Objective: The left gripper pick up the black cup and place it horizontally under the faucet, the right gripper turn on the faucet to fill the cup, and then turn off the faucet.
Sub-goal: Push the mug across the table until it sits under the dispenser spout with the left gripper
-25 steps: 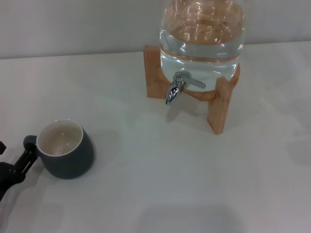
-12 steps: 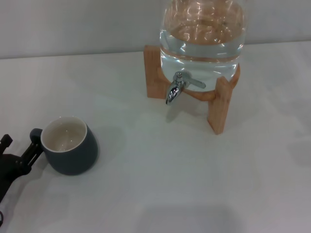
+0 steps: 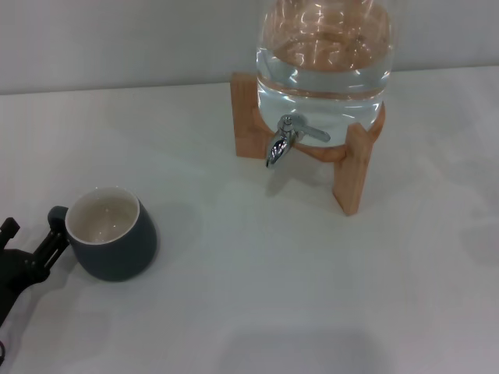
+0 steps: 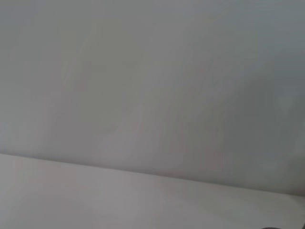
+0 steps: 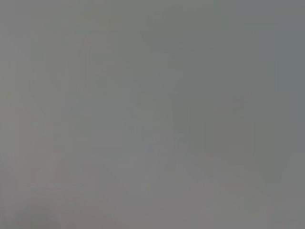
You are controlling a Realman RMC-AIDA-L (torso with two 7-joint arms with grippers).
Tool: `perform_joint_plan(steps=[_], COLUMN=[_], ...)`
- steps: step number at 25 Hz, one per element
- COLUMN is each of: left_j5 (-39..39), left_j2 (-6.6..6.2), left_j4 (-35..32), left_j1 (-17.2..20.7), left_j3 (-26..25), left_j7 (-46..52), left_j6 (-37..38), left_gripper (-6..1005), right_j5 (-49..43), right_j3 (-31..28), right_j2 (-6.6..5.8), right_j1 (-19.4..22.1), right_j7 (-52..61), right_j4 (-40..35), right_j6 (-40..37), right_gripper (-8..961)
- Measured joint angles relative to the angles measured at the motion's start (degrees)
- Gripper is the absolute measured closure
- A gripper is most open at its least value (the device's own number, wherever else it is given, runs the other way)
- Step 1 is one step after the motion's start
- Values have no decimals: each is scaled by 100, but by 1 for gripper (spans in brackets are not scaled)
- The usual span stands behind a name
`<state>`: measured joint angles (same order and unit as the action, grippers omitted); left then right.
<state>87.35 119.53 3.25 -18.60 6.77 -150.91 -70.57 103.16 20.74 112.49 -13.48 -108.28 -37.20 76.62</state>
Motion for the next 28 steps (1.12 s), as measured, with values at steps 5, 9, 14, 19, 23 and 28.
perform_joint_plan(steps=[5, 9, 14, 19, 23, 28], left_j5=[-11, -14, -33, -34, -31, -27], left_j2=[0, 0, 0, 0, 0, -7], left_j4=[0, 0, 0, 0, 0, 0], left_j1=[-3, -7, 35, 66, 69, 67], left_j3=[0, 11, 26, 35, 31, 16], left_j7=[0, 0, 0, 0, 0, 70], left_j6=[-7, -7, -7, -7, -10, -11], left_gripper=[138, 137, 137, 137, 138, 138], right_j5=[12, 12, 16, 20, 20, 20], right_j3=[0, 0, 0, 0, 0, 0], right_j2=[0, 0, 0, 0, 0, 0], right_j1=[-3, -5, -6, -6, -6, -6], right_j7=[0, 0, 0, 0, 0, 0], right_j4=[2, 3, 3, 3, 3, 3], right_j6=[3, 7, 11, 11, 11, 11], right_gripper=[108, 108, 108, 108, 108, 108])
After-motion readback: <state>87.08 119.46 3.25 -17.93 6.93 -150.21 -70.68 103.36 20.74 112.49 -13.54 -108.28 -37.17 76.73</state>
